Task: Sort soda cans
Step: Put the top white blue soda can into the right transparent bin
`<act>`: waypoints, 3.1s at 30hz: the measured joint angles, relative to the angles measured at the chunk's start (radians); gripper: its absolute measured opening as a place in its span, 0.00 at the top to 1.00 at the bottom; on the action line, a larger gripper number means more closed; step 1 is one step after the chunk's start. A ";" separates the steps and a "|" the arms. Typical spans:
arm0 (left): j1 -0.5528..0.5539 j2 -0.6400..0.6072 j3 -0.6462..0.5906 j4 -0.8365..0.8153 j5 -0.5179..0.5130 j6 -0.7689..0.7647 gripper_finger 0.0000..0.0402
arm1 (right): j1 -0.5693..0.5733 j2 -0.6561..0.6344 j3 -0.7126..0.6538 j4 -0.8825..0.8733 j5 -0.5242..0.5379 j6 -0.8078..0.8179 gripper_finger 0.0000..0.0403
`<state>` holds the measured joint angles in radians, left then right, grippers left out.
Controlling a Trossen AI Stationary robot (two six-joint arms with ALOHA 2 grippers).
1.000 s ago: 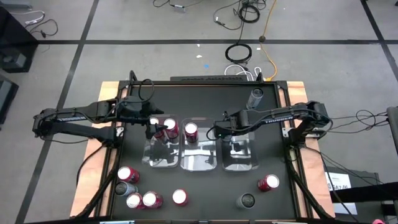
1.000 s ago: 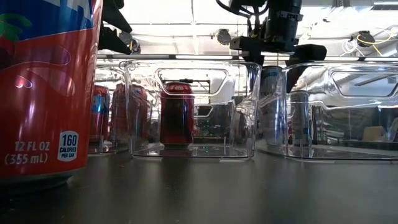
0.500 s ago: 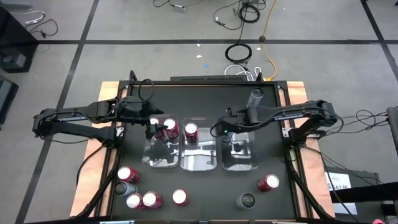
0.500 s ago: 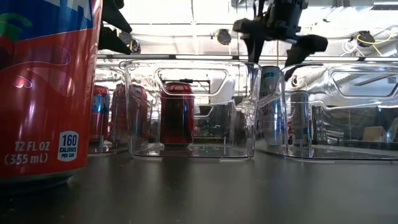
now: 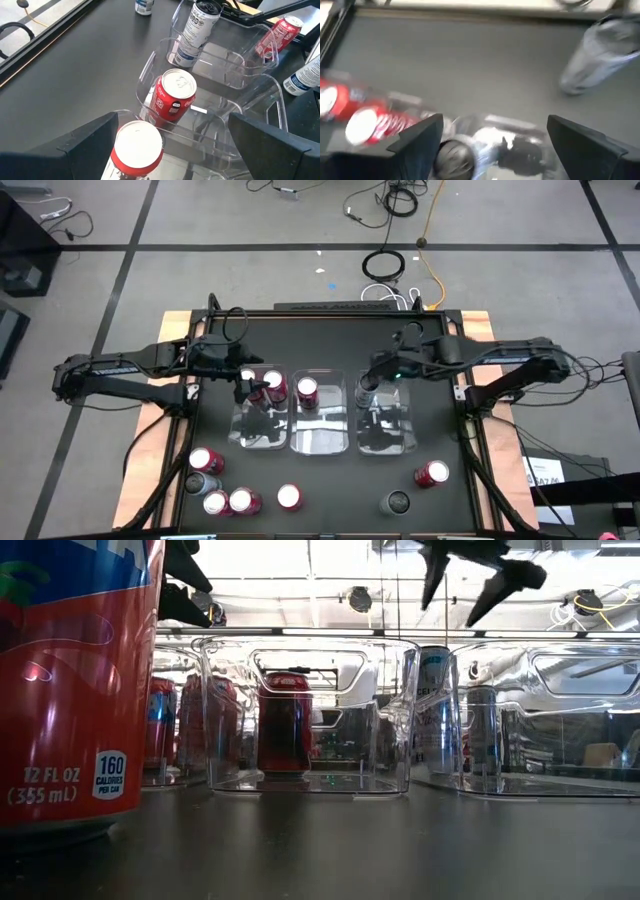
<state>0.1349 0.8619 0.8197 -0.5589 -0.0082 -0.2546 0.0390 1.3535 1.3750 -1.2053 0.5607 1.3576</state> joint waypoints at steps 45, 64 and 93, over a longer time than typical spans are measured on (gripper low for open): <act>0.000 0.000 0.000 0.001 -0.053 0.000 0.04 | -0.782 -0.033 -0.294 0.233 -0.330 -0.619 0.13; 0.000 0.000 0.000 -0.002 -0.053 -0.002 0.04 | -0.813 0.061 -0.293 0.230 -0.417 -0.624 0.38; 0.000 0.000 0.000 -0.009 -0.046 -0.001 0.04 | -0.380 -0.052 0.314 -0.372 -0.213 -0.302 0.38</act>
<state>0.1352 0.8619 0.8196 -0.5678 -0.0540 -0.2560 -0.3412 1.3018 1.6887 -1.5773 0.3477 1.0553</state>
